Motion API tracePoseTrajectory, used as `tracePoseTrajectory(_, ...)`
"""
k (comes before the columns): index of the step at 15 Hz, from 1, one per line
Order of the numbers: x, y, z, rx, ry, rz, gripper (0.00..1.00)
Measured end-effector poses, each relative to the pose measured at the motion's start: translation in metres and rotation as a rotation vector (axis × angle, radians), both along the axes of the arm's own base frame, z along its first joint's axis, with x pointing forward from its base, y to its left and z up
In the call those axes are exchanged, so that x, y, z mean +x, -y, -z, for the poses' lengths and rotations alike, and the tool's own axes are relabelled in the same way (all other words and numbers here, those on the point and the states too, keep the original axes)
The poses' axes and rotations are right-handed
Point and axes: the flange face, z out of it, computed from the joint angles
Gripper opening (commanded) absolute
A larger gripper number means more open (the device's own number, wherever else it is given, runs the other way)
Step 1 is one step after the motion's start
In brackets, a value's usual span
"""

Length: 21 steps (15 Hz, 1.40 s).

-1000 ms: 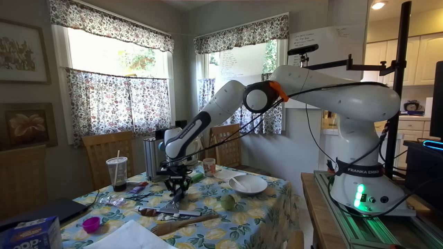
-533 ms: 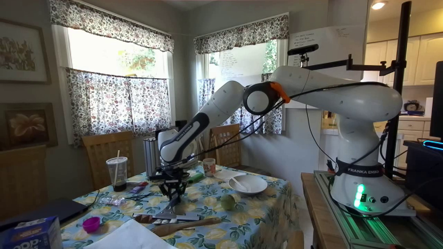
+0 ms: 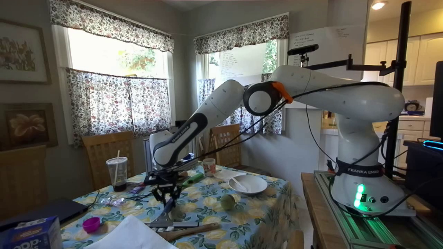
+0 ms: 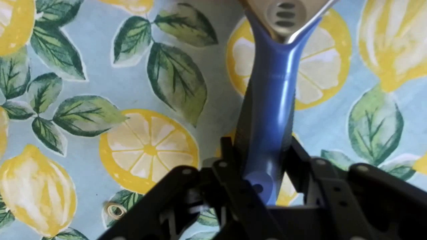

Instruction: Move the window wiper to the left

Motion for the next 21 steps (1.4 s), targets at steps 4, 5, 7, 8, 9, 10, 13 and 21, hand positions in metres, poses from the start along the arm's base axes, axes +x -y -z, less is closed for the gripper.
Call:
tracePoseTrajectory(4, -0.002, -0.023, 0.000, -0.013, 0.000, -0.044, 0.16)
tracePoseTrajectory(5, -0.002, -0.029, 0.000, -0.015, 0.000, -0.056, 0.16)
tracePoseTrajectory(7, -0.004, -0.042, 0.000, -0.021, 0.000, -0.080, 0.16)
tracePoseTrajectory(8, -0.004, -0.049, 0.000, -0.023, -0.001, -0.091, 0.16)
tracePoseTrajectory(9, -0.005, -0.056, 0.000, -0.025, -0.001, -0.102, 0.16)
tracePoseTrajectory(10, -0.006, -0.062, 0.000, -0.026, -0.001, -0.112, 0.16)
tracePoseTrajectory(13, -0.008, -0.078, 0.001, -0.026, -0.001, -0.135, 0.16)
tracePoseTrajectory(21, -0.013, -0.096, 0.002, -0.016, -0.006, -0.156, 0.16)
